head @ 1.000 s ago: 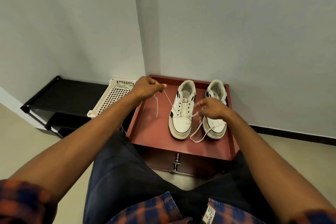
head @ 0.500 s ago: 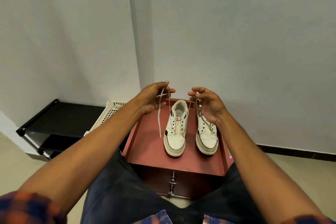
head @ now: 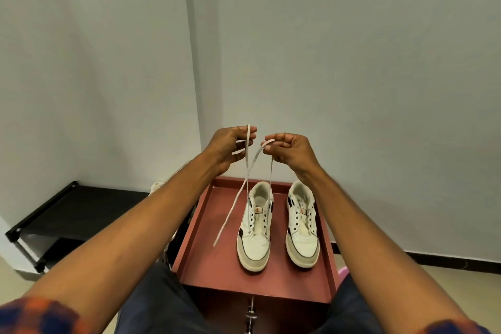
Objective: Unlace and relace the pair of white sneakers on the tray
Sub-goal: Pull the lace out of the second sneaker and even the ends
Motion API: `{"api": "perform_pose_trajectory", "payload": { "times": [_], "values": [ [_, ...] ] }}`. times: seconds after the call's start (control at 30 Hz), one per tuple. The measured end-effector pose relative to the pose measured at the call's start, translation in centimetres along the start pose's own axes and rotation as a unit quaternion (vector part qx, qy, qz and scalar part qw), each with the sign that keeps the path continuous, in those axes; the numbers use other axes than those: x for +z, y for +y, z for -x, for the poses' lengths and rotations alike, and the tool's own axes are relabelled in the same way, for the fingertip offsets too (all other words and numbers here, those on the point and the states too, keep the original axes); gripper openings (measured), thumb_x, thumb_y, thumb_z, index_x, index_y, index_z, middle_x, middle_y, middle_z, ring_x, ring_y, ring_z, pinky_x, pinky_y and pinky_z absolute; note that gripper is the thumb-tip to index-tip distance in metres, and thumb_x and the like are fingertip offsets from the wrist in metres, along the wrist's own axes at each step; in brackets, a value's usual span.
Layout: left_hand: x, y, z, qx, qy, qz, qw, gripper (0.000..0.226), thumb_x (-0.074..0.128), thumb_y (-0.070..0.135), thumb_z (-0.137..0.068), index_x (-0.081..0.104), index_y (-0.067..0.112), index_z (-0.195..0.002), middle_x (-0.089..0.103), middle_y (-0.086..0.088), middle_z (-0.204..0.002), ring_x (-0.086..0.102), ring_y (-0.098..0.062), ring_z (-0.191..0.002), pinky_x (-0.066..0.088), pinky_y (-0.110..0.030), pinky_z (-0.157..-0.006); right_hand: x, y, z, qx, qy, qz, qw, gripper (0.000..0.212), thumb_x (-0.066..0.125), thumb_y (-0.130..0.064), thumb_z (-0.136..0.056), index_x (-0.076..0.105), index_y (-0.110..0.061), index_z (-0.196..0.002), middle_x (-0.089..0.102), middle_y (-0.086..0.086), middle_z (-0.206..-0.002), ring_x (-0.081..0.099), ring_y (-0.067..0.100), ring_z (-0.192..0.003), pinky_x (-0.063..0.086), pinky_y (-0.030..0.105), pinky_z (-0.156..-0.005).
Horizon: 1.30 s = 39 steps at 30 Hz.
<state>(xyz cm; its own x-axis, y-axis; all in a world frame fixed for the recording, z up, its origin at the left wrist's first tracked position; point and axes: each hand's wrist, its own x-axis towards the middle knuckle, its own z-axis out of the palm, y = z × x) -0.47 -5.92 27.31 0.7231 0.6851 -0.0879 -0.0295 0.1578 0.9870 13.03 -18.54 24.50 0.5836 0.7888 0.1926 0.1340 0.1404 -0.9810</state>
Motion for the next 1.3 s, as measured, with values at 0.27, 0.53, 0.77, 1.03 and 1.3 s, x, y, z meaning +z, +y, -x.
{"api": "perform_pose_trajectory", "payload": {
  "times": [0.27,0.53,0.77,1.03,1.3],
  "values": [
    [-0.2,2.2,-1.7,0.083,0.019,-0.119,0.989,0.022,0.056,0.004,-0.098,0.074,0.013,-0.104,0.076,-0.003,-0.098,0.073,-0.018,-0.092,0.054,-0.029,-0.077,0.6,-2.6,-1.4,-0.003,0.081,0.024,0.996,0.018,0.078,-0.028,-0.089,0.076,-0.01,-0.095,0.078,0.007,-0.08,0.07,0.015,-0.065,0.045,0.023,-0.061],
    [0.6,4.5,-2.4,0.135,0.061,-0.121,0.981,0.018,0.06,0.003,-0.095,0.074,0.013,-0.103,0.076,-0.005,-0.091,0.072,-0.015,-0.08,0.054,-0.021,-0.066,-0.5,-6.8,-3.9,0.012,0.047,-0.042,0.998,0.018,0.08,-0.03,-0.087,0.079,-0.012,-0.089,0.055,-0.003,-0.072,0.037,0.012,-0.062,0.025,0.024,-0.053],
    [1.3,8.2,-3.7,0.183,0.064,-0.14,0.971,0.019,0.058,0.004,-0.097,0.072,0.013,-0.106,0.075,-0.003,-0.092,0.072,-0.01,-0.076,0.056,-0.018,-0.064,-0.4,-7.9,-5.3,0.03,0.12,-0.135,0.983,0.02,0.079,-0.032,-0.087,0.08,-0.014,-0.095,0.06,-0.005,-0.077,0.046,0.011,-0.073,0.035,0.022,-0.055],
    [1.6,10.0,-4.6,0.216,0.073,-0.168,0.959,0.019,0.058,0.006,-0.098,0.072,0.013,-0.108,0.075,-0.003,-0.095,0.073,-0.014,-0.084,0.055,-0.02,-0.068,-0.2,-10.7,-7.1,0.007,0.108,-0.231,0.967,0.017,0.076,-0.033,-0.09,0.076,-0.017,-0.084,0.064,-0.007,-0.075,0.048,0.01,-0.07,0.035,0.023,-0.053],
    [2.8,10.6,-4.9,0.253,0.082,-0.134,0.955,0.017,0.06,0.006,-0.097,0.072,0.013,-0.108,0.075,-0.003,-0.097,0.074,-0.015,-0.08,0.053,-0.014,-0.061,0.1,-11.9,-8.4,0.025,0.066,-0.227,0.971,0.02,0.061,-0.042,-0.099,0.07,-0.025,-0.093,0.062,-0.009,-0.078,0.053,0.007,-0.071,0.039,0.026,-0.065]
  ]
}}
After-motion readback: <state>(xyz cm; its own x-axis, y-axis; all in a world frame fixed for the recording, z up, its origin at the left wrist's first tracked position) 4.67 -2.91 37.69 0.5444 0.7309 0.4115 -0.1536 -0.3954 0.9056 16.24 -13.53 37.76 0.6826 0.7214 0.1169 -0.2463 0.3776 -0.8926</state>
